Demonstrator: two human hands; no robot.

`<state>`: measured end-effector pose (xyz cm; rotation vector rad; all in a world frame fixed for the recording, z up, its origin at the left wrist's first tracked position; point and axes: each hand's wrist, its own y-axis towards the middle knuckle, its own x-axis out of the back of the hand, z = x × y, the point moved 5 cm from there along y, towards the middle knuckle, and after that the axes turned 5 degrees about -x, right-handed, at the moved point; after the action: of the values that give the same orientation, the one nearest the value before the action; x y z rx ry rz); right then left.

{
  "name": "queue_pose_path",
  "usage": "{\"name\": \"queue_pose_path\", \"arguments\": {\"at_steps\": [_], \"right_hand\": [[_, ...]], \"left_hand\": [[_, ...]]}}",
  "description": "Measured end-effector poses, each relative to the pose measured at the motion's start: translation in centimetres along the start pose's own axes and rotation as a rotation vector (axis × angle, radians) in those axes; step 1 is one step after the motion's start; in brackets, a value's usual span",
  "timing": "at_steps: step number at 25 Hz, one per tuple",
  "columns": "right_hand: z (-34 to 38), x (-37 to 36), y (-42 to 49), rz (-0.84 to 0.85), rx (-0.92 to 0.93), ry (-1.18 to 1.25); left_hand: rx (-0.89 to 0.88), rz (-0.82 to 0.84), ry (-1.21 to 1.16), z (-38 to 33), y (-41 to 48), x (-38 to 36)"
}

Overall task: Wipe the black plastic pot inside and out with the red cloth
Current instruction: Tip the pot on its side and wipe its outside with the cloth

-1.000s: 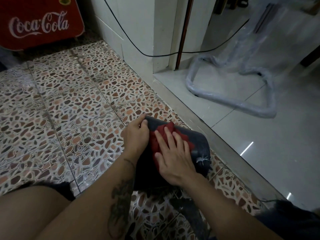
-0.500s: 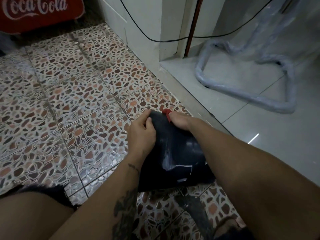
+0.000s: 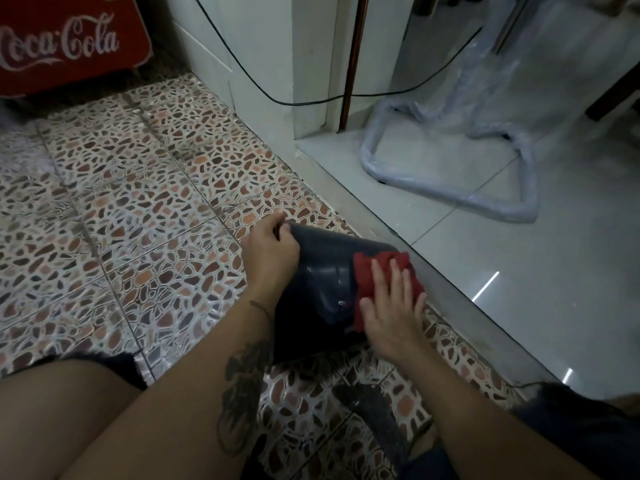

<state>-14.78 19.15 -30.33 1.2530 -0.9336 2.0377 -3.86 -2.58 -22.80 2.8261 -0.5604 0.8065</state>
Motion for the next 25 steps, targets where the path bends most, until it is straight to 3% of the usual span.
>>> {"name": "queue_pose_path", "arguments": {"at_steps": [3,5,6,9,11,15,17,22,25], "right_hand": [[-1.1,1.2,2.8,0.04,-0.222,0.101],[0.8,1.5,3.6,0.051,-0.272,0.155],[2.6,1.2,3.2,0.042,-0.22,0.152],[8.3,-1.3,-0.6,-0.01,0.198,0.151],[7.8,-2.0,-1.5,-0.01,0.3,0.15],[0.1,-0.8,1.0,0.036,-0.117,0.085],[-0.4,-1.1,0.9,0.059,-0.175,0.09],[7.7,-2.6,-2.0,-0.085,0.339,0.071],[9.7,-1.2,0.7,-0.107,0.452,0.054]], "left_hand": [[-0.163,0.074,0.099,1.0,-5.6,0.3],[-0.236,0.11,0.165,2.1,-8.8,0.2],[-0.251,0.105,0.167,2.5,-9.3,0.2],[-0.206,0.074,0.053,2.8,-7.8,0.3],[-0.169,0.069,0.033,2.7,-6.5,0.5],[-0.107,0.105,0.002,2.6,-4.5,0.4],[-0.072,0.101,-0.019,2.6,-3.7,0.3],[-0.085,0.093,-0.048,2.9,-2.9,0.3],[-0.152,0.093,-0.027,3.3,-3.6,0.6]]}}
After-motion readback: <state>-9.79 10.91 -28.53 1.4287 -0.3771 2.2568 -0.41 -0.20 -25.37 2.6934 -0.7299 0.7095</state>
